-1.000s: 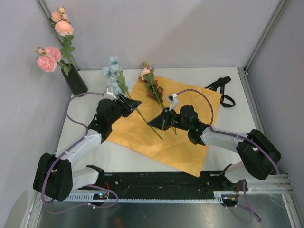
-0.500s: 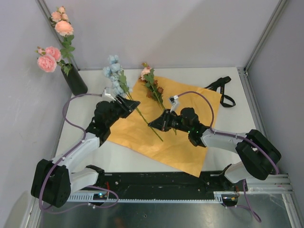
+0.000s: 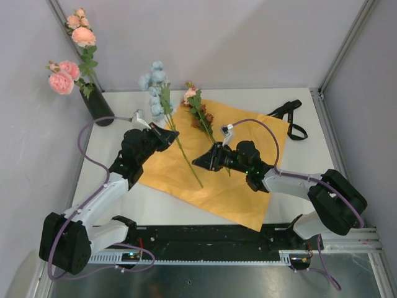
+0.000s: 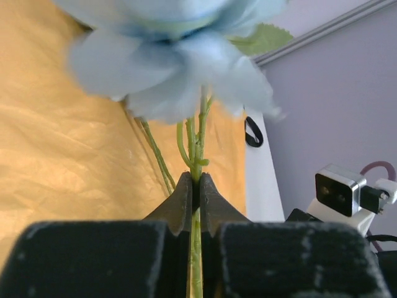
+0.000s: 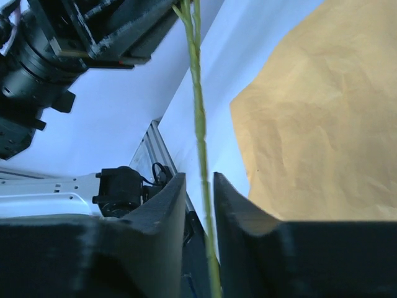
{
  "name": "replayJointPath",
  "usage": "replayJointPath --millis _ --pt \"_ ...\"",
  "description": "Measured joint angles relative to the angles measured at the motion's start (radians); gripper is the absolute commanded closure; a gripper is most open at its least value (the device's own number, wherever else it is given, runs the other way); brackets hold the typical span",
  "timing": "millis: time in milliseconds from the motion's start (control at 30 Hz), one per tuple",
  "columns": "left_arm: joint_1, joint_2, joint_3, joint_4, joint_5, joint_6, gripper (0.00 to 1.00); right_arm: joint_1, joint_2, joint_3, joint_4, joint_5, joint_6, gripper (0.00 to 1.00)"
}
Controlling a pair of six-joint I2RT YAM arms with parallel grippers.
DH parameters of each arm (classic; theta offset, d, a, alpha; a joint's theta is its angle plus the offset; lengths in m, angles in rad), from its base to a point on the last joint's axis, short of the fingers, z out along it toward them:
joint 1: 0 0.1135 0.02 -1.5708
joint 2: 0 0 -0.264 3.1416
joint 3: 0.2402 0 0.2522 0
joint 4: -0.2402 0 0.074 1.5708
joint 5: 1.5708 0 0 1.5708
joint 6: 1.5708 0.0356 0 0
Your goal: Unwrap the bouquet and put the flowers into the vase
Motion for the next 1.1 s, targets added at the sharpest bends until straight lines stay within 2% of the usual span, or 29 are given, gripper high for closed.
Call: replayJointPath --millis 33,133,200,333,467,567,667,900,1100 --pt "-0.001 -0.002 0.018 -0.020 -0.013 0.029 1.00 0.000 0.000 0.000 0.004 -0.003 0.004 0.48" --pt "-0.001 -0.012 0.094 -0.085 -0.070 0.137 1.00 0.000 -0.002 -0.003 0.005 -0.010 -0.005 0.12" --pt "-0.001 -0.018 0.159 -0.121 -0.115 0.217 1.00 -0.002 -0.010 -0.006 -0.003 -0.017 -0.016 0.04" --pt "-0.001 -0.043 0.266 -0.154 -0.222 0.385 1.00 -0.002 -0.050 -0.009 -0.029 -0.024 -0.042 0.01" --pt "0.000 -0.056 0.360 -0.129 -0.384 0.630 1.00 -0.002 -0.105 -0.009 -0.062 -0.024 -0.075 0.01" --pt "0.010 -0.047 0.388 -0.020 -0.492 0.829 1.00 -0.002 -0.134 -0.009 -0.093 -0.013 -0.096 0.01" --pt "0.043 -0.005 0.411 0.109 -0.538 0.983 1.00 -0.008 -0.146 -0.009 -0.122 0.003 -0.106 0.01" --pt "0.206 0.167 0.473 0.381 -0.531 1.142 1.00 -0.041 -0.147 -0.019 -0.151 0.008 -0.111 0.01" --pt "0.291 0.354 0.511 0.624 -0.539 1.222 1.00 -0.061 -0.141 -0.023 -0.119 -0.041 -0.082 0.01"
